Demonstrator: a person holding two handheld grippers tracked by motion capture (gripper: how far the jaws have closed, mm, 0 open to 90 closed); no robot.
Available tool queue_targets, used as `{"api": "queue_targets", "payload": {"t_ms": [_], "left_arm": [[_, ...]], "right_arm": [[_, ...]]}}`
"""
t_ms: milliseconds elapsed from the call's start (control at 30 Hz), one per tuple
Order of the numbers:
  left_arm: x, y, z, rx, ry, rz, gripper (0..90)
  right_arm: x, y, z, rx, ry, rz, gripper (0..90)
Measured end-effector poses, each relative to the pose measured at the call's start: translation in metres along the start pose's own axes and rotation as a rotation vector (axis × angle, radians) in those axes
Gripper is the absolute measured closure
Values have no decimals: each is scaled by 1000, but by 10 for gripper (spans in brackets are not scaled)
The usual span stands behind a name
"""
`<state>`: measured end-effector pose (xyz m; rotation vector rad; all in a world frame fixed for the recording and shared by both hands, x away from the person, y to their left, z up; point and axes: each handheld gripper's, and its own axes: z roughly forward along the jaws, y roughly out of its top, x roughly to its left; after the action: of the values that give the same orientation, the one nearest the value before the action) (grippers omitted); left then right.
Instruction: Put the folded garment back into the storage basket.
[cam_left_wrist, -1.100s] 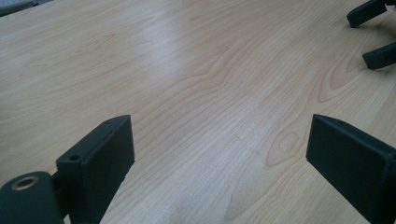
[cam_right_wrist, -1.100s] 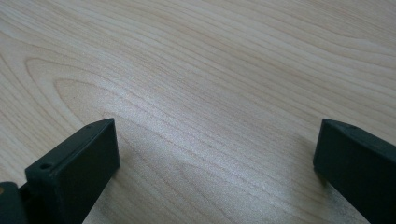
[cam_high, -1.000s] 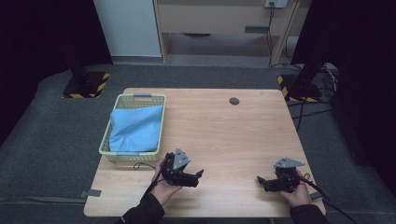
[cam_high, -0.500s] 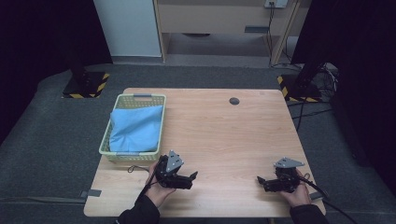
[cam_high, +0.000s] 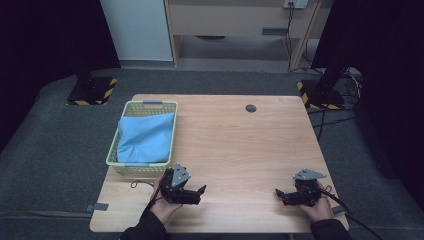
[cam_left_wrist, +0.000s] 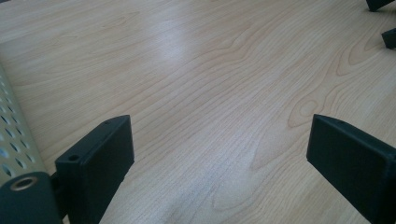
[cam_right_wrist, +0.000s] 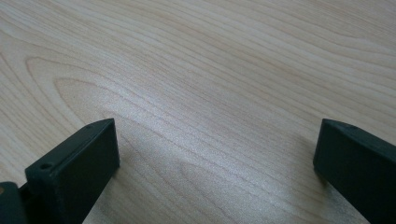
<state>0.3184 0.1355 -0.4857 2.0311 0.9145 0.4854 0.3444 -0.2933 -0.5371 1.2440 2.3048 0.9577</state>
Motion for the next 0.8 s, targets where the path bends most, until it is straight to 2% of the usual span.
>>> {"api": "queue_targets", "payload": {"t_ms": [300, 800], "left_arm": [[3, -4, -4, 4, 7, -8, 68], [16, -13, -14, 8, 46, -42, 67]], "right_arm": [[0, 0, 0, 0, 0, 0, 3], [0, 0, 0, 0, 0, -1, 3]]}}
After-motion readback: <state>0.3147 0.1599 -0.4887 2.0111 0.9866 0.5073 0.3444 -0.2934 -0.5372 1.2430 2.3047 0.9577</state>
